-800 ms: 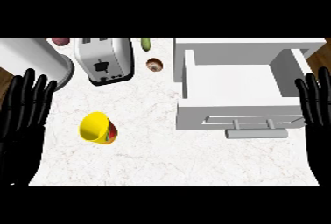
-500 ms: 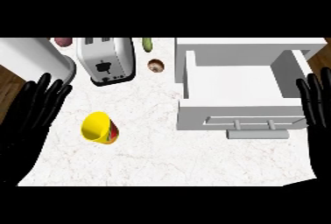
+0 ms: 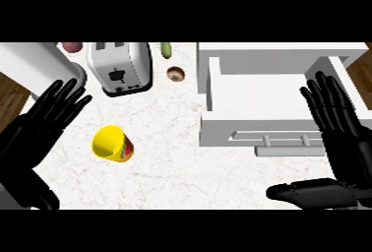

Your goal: Pick up the cup, place it into the drawer and close the drawer

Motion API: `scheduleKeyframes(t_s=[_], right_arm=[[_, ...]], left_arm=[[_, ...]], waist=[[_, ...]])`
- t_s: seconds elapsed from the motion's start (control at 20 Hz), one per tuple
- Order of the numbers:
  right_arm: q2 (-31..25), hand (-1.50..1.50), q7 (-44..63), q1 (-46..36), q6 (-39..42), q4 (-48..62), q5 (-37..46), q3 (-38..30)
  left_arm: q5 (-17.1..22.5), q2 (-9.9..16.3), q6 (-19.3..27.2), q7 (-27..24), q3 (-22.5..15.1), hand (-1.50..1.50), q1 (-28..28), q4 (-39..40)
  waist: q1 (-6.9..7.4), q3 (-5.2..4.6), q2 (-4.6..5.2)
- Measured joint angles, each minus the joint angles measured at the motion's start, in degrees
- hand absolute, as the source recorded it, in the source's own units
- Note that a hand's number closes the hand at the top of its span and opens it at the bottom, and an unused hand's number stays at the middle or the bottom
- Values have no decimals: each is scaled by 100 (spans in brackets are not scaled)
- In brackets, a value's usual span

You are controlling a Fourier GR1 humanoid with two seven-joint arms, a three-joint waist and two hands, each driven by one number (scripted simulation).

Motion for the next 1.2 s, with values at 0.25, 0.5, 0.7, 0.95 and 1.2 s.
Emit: scheduleKeyframes(t_s=[0.25,0.5,0.7,0.95,1.2], right_arm=[[19,-150,-96,-354,56,425,-24,-90],[-37,-150,-189,-550,165,629,-52,-225],[-69,-150,-272,-693,201,790,-64,-338],[-114,-150,-135,-858,221,752,-114,-431],[-94,-150,-182,-960,223,922,-50,-436]], left_arm=[[-399,88,-444,-355,149,-150,-435,1241],[-1098,58,-686,-959,210,-150,-639,2186],[-1853,23,-785,-1798,229,-150,-824,3158],[-2561,82,-710,-2575,228,-150,-1042,4187],[-3230,184,-427,-3472,171,-150,-1433,5514]], waist=[[2,4,-5],[5,4,-11],[-5,2,-9],[-8,2,-11],[-29,-2,-1]])
